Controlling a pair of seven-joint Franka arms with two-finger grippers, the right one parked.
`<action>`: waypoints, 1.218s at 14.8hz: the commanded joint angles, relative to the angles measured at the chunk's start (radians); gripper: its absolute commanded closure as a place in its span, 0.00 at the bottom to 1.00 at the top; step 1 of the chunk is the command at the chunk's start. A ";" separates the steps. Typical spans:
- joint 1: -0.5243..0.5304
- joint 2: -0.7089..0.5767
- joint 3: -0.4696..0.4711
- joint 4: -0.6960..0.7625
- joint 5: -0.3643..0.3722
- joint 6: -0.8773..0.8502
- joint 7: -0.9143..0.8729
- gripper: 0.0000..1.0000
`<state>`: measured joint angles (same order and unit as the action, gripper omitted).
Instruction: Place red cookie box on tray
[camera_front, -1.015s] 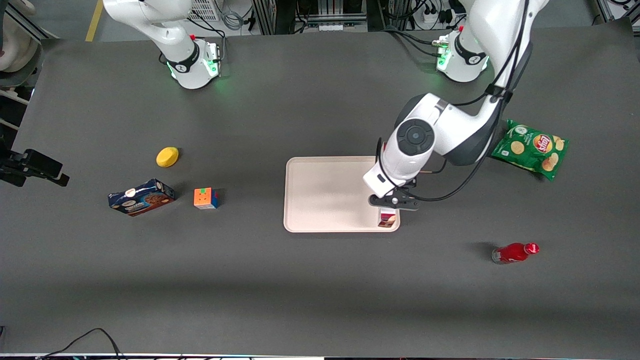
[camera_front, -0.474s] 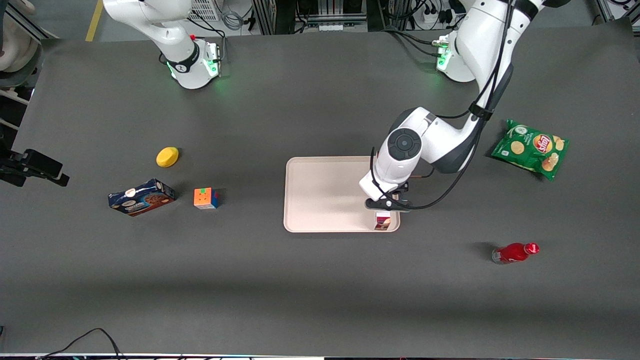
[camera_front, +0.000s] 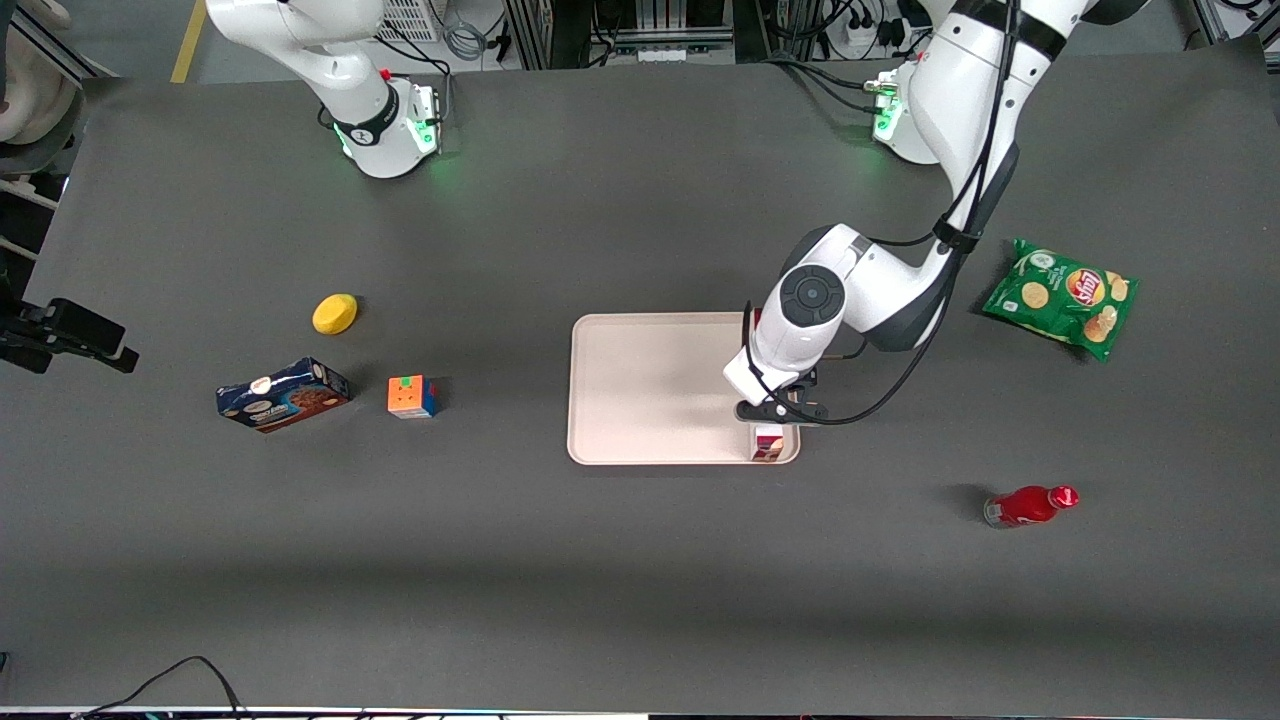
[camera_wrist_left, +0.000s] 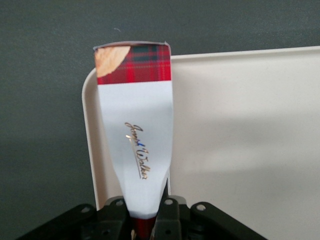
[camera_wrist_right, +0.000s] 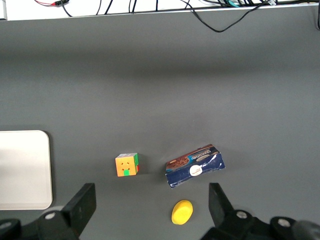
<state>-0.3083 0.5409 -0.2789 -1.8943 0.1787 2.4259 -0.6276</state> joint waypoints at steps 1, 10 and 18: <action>-0.026 -0.007 0.014 -0.008 0.016 0.012 -0.052 0.65; 0.021 -0.156 0.043 0.015 -0.025 -0.013 -0.040 0.00; 0.135 -0.346 0.202 0.199 -0.189 -0.396 0.299 0.00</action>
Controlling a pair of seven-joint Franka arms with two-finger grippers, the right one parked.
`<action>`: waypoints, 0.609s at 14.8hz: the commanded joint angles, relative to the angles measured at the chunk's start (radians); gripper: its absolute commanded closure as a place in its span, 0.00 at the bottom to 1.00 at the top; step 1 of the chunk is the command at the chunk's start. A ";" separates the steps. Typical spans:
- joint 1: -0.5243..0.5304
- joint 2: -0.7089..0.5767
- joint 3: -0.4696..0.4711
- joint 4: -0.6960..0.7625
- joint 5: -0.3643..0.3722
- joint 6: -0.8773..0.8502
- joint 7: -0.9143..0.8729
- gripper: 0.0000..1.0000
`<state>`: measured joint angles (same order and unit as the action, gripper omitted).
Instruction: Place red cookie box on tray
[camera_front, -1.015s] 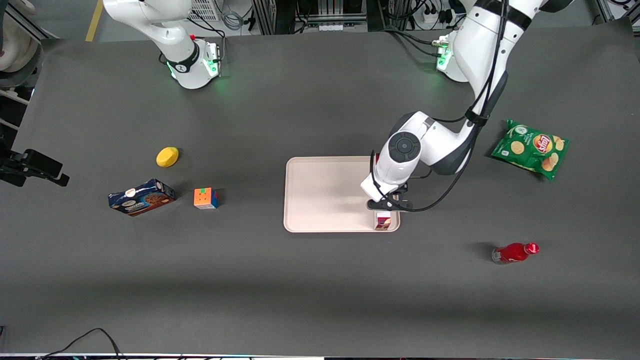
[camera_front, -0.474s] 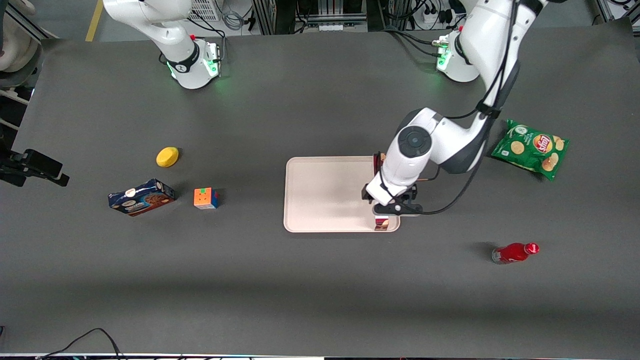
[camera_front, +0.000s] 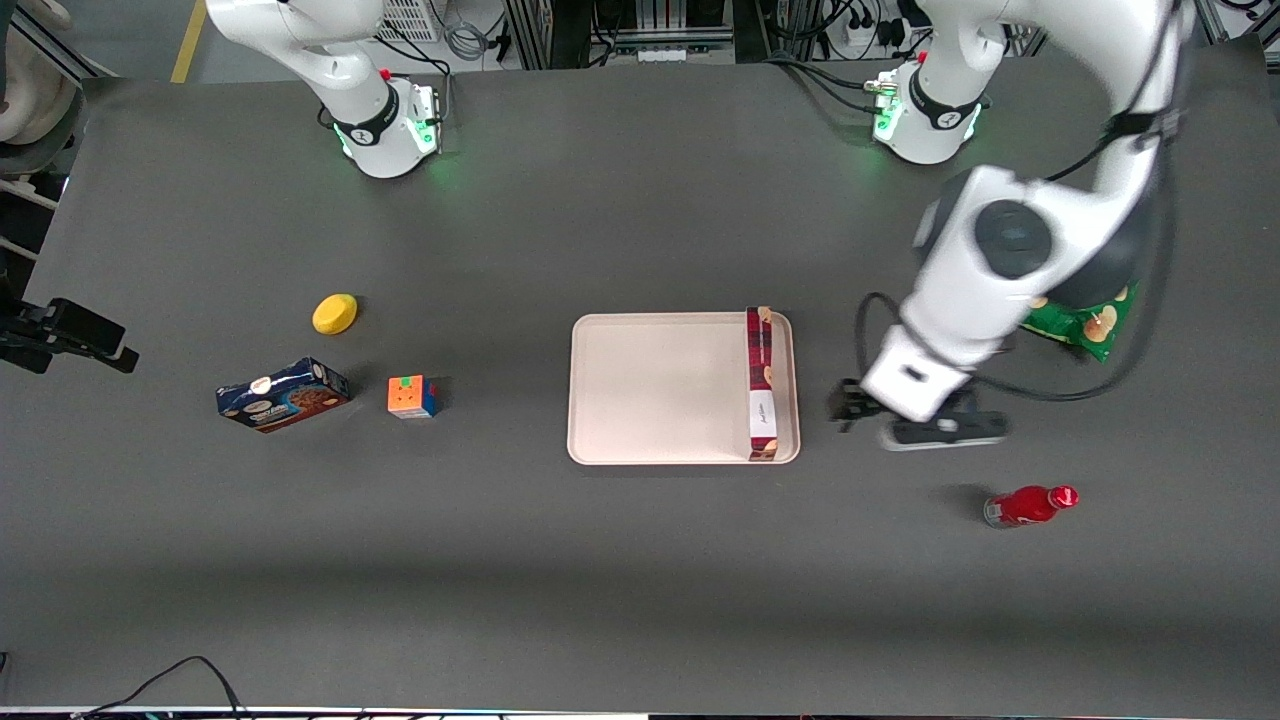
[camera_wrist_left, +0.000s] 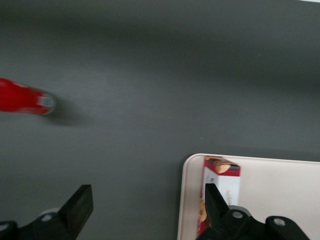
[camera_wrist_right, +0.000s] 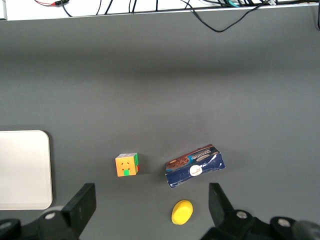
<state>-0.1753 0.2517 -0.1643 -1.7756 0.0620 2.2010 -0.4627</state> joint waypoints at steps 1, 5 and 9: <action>0.002 -0.080 0.119 0.111 -0.073 -0.228 0.183 0.00; 0.060 -0.207 0.147 0.143 -0.068 -0.401 0.256 0.00; 0.105 -0.299 0.147 0.145 -0.067 -0.515 0.263 0.00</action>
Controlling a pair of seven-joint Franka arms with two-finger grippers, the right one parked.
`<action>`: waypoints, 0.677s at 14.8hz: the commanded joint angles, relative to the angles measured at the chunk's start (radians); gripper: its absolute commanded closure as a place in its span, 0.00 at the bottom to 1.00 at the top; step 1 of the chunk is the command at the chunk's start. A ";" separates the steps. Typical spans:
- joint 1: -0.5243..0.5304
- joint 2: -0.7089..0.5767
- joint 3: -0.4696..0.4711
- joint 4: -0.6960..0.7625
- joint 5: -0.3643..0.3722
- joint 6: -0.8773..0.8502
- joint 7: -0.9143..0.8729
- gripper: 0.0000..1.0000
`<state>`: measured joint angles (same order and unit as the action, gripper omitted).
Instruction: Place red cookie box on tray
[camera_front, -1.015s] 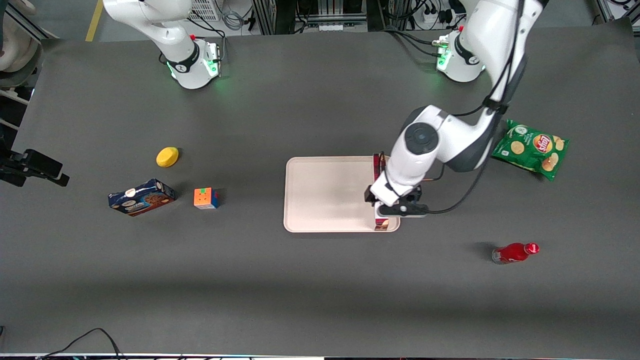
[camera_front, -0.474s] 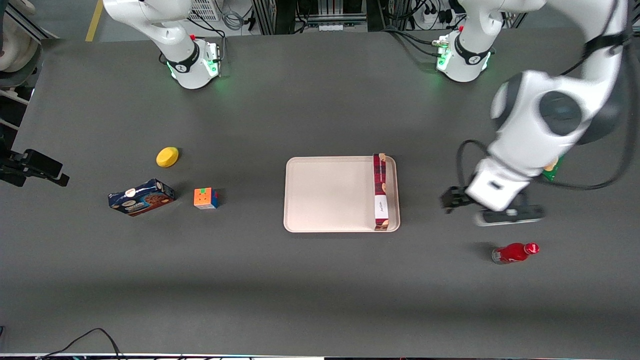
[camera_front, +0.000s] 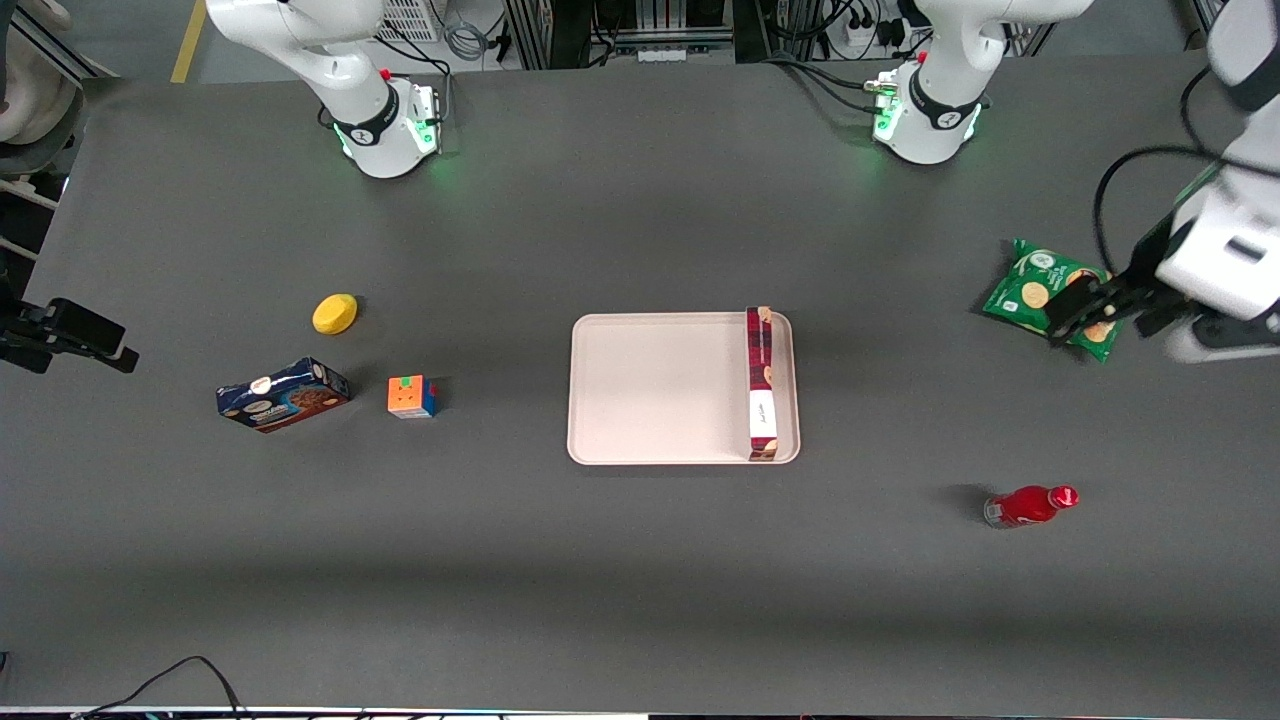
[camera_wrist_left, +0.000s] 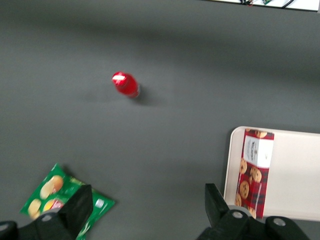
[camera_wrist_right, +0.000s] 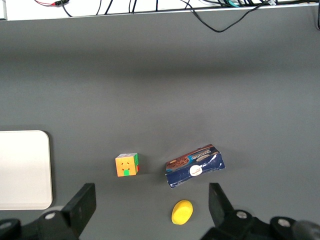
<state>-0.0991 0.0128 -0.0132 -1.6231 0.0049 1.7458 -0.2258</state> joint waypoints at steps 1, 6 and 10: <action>0.036 -0.079 -0.004 -0.008 -0.008 -0.072 0.046 0.00; 0.053 -0.100 0.001 -0.017 0.007 -0.069 0.124 0.00; 0.055 -0.096 0.015 -0.040 0.020 -0.028 0.158 0.00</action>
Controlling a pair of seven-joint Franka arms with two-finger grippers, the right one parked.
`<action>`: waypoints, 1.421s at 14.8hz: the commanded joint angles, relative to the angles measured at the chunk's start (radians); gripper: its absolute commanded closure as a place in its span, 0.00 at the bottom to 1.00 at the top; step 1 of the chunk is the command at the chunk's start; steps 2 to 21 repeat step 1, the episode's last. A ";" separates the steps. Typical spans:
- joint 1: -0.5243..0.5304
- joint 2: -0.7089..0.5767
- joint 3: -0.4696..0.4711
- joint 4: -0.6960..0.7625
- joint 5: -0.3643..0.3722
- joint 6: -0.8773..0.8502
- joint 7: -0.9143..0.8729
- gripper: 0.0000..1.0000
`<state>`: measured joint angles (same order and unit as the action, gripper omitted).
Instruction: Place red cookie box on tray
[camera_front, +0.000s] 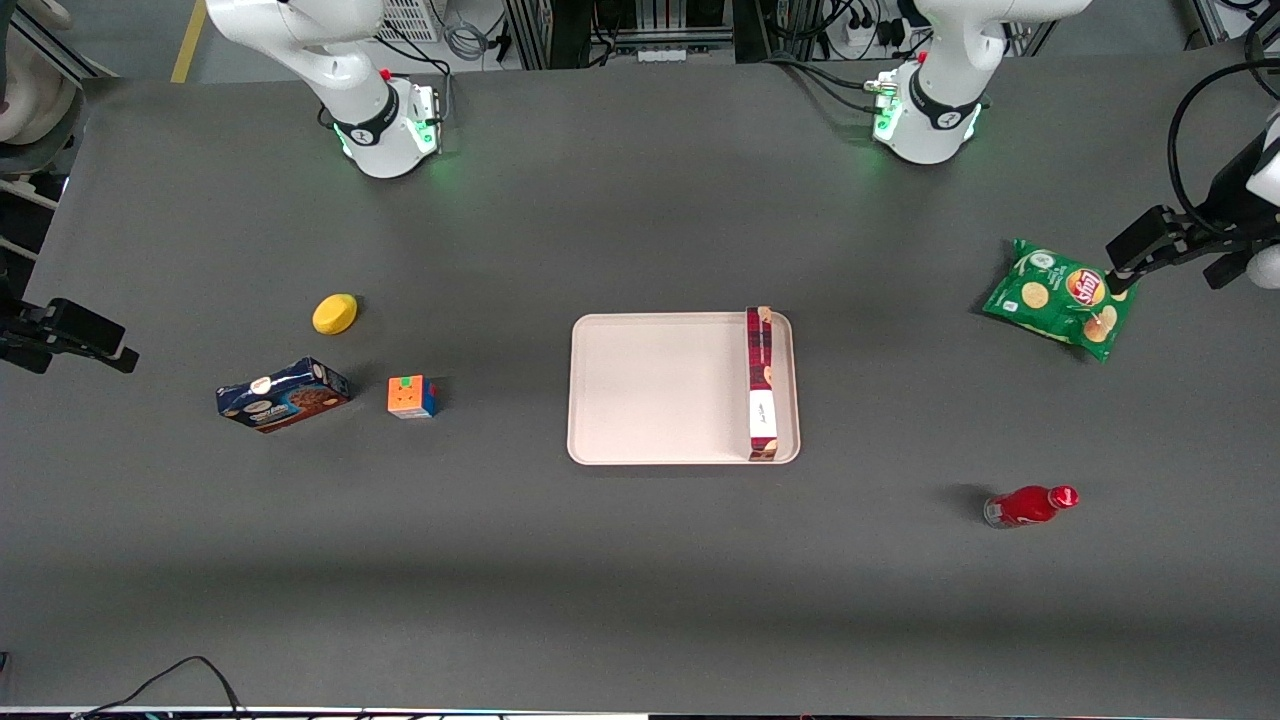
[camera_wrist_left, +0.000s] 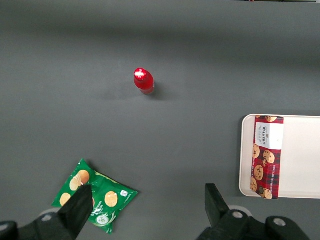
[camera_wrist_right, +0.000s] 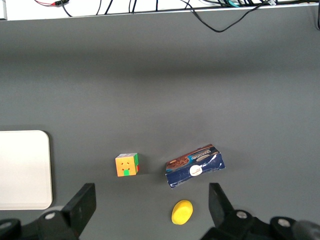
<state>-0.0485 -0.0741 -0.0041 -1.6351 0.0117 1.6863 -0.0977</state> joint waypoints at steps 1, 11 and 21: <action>0.004 -0.009 0.006 -0.031 0.016 0.035 0.029 0.00; 0.004 -0.009 0.006 -0.031 0.016 0.035 0.029 0.00; 0.004 -0.009 0.006 -0.031 0.016 0.035 0.029 0.00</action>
